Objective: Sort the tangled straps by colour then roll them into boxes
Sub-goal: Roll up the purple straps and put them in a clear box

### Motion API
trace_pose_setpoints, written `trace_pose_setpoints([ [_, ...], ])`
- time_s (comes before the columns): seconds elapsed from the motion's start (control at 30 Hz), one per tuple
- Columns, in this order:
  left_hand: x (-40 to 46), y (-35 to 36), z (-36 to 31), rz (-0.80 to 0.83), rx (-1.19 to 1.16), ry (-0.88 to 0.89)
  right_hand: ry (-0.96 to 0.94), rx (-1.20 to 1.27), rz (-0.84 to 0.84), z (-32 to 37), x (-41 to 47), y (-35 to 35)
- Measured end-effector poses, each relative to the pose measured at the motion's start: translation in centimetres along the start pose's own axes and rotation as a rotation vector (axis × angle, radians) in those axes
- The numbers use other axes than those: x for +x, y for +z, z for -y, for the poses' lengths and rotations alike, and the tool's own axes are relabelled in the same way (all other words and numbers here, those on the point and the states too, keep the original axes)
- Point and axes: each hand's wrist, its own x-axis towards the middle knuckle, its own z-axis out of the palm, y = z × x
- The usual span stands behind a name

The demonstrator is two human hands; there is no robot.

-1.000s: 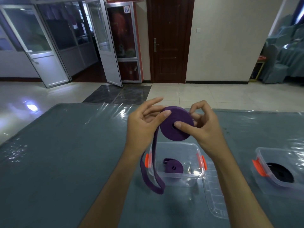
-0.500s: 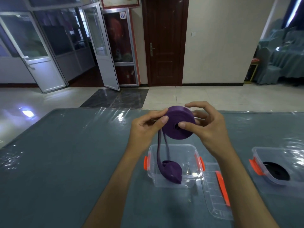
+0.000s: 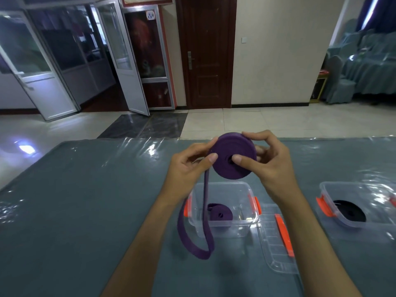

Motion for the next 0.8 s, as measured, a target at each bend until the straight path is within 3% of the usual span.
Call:
trace_pose_setpoints([
  [0.1,0.0,-0.3,0.0,-0.015,0.023,-0.007,0.0,-0.065,-0.002,-0.5,-0.6,0.1],
  [0.23,-0.7,0.7,0.3,-0.197,0.001,-0.03,0.041,-0.067,0.014,-0.5,-0.9,-0.1],
  [0.4,-1.7,1.4,1.0,-0.128,-0.111,-0.061,-0.056,-0.103,-0.046,-0.1,-1.4,-0.1],
  [0.57,-2.6,2.8,1.2,-0.271,-0.039,0.003,0.019,-0.133,0.047,-0.4,-2.0,-1.0],
  [0.8,-3.2,2.2,1.5,-0.02,-0.087,-0.113,-0.032,-0.072,-0.044,-0.1,-2.5,-1.7],
])
